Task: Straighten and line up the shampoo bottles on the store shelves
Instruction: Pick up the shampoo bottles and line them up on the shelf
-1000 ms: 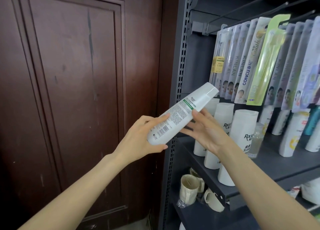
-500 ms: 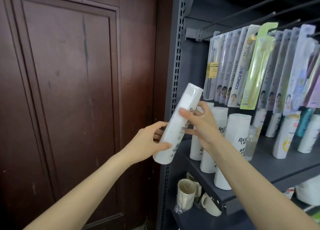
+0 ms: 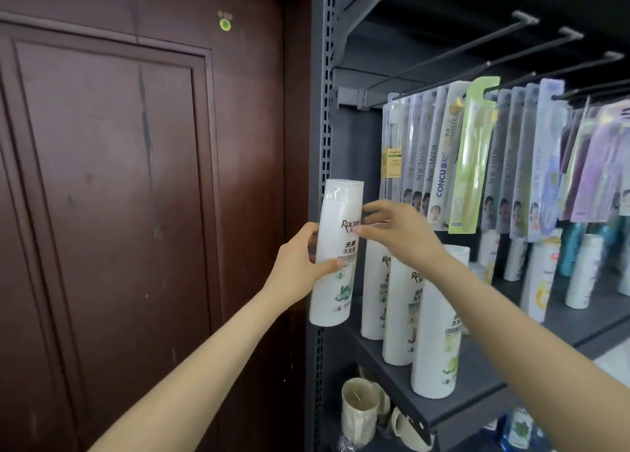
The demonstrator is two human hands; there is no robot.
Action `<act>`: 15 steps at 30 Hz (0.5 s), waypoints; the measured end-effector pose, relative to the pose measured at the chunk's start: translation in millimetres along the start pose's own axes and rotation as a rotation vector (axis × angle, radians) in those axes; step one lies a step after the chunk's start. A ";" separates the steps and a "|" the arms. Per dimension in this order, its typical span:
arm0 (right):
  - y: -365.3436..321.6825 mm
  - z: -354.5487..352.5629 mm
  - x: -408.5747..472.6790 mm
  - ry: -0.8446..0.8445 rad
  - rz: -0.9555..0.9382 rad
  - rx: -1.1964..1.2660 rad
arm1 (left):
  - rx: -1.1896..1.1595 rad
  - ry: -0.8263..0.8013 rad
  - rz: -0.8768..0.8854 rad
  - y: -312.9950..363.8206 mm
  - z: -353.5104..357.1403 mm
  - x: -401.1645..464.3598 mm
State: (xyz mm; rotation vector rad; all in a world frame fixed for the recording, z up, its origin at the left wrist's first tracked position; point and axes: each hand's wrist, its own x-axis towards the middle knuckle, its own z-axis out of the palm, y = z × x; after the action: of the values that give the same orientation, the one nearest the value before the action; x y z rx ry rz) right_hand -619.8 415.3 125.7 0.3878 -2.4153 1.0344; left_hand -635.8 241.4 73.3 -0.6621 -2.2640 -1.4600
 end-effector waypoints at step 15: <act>34.0 -40.0 27.3 -0.428 0.053 -0.535 | -0.024 0.037 -0.127 -57.7 52.1 65.1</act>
State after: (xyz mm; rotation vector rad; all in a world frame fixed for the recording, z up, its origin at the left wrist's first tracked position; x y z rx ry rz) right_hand -644.8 465.7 143.7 0.3816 -2.9644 0.3045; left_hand -724.7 280.9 44.5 -0.5027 -2.3001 -1.5471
